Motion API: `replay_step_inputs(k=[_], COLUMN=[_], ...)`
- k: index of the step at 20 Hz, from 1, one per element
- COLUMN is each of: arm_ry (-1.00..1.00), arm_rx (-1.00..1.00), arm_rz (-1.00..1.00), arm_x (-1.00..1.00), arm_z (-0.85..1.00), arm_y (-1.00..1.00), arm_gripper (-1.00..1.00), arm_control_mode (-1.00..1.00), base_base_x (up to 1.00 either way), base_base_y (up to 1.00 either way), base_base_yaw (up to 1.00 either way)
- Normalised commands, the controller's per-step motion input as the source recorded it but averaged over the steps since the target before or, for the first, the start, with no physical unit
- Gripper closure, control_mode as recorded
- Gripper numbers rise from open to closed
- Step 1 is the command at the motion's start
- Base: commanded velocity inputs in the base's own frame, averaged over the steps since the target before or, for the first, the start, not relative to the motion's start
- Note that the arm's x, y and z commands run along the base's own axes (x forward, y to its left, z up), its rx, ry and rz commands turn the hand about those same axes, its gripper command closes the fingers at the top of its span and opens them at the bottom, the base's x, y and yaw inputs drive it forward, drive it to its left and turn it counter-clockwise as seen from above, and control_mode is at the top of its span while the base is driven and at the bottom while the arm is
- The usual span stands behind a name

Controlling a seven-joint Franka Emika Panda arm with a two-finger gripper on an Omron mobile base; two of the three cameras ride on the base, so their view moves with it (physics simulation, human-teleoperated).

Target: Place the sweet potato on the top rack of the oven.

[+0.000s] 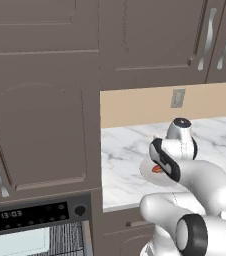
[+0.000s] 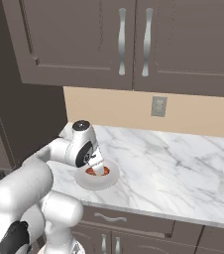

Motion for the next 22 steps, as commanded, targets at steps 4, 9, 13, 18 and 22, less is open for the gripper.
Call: replay_step_inputs(k=[4,9,13,18,22], arm_ry=[0.09,0.09,0.04,0.03,0.0], arm_rx=[0.0,0.0,0.0,0.01,0.02], arm_rz=[0.0,0.0,0.0,0.0,0.0], arm_x=[0.28,0.27,0.0,0.0,0.0], arm_z=[-0.26,-0.24,-0.29,-0.36,-0.35], arm_y=[-0.07,-0.14,0.0,0.0,0.0], arm_gripper=[-1.0,-1.0,-1.0,-1.0,-1.0], arm_control_mode=[-1.0,-1.0,-1.0,-1.0,-1.0], base_base_x=[0.0,0.0,0.0,0.0,0.0], base_base_y=[0.0,0.0,0.0,0.0,0.0], base_base_yaw=[0.0,0.0,0.0,0.0,0.0])
